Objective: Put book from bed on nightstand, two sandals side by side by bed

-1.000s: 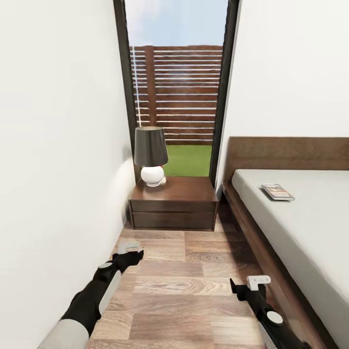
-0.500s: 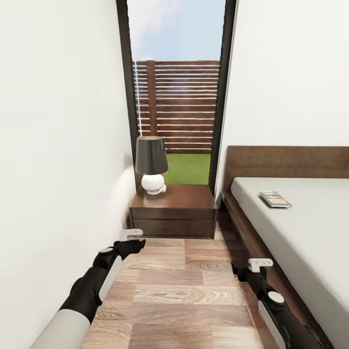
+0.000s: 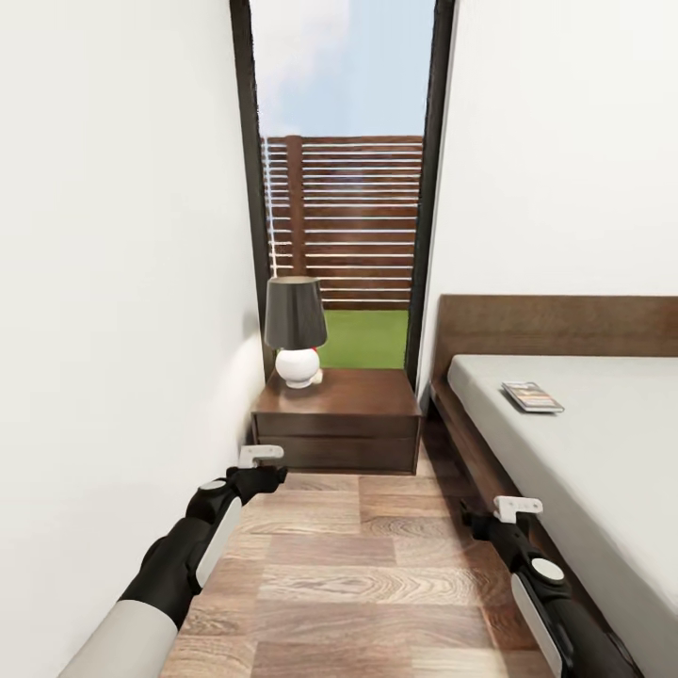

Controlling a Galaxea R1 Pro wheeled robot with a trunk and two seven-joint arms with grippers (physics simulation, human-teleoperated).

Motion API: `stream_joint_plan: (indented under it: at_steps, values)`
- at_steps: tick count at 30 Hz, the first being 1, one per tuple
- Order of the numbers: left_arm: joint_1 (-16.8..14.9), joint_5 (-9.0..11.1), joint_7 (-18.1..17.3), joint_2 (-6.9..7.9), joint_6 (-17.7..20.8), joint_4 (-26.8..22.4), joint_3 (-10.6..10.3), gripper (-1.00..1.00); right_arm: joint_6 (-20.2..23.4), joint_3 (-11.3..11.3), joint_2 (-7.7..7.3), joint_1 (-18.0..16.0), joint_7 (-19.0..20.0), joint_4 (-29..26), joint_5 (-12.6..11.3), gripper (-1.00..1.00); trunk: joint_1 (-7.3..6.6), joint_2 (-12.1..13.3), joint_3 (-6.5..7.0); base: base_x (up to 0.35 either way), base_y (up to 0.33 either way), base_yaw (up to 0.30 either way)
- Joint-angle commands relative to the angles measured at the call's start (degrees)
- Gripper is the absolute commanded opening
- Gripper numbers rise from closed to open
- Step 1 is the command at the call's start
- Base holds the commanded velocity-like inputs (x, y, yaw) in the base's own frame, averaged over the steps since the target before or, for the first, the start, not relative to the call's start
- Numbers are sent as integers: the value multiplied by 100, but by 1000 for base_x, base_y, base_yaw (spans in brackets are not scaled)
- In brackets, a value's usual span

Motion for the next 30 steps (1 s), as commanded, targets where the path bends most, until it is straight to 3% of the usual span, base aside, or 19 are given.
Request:
stream_joint_plan:
  at_steps: [1, 5, 15, 30]
  values:
    - [-3, 58, 40, 1, 26, 4, -8, 100, 25, 1, 0, -1, -2, -10, -59, 100, -4, -1, 8, 11, 0, 0]
    - [-3, 47, 41, 1, 30, 24, -8, 100, 28, 3, 1, 0, -1, -11, -59, 100, -14, 4, 82, 139, 0, 0]
    - [-3, 46, 22, 9, 46, 28, -8, 100, 29, 7, 2, 0, 0, -11, -59, 100, -232, 401, 260, 146, 0, 0]
    - [-3, 44, 22, 10, 38, 28, -8, 100, 25, 2, 2, 0, 0, -11, -59, 100, -561, 1003, 495, 318, 0, 0]
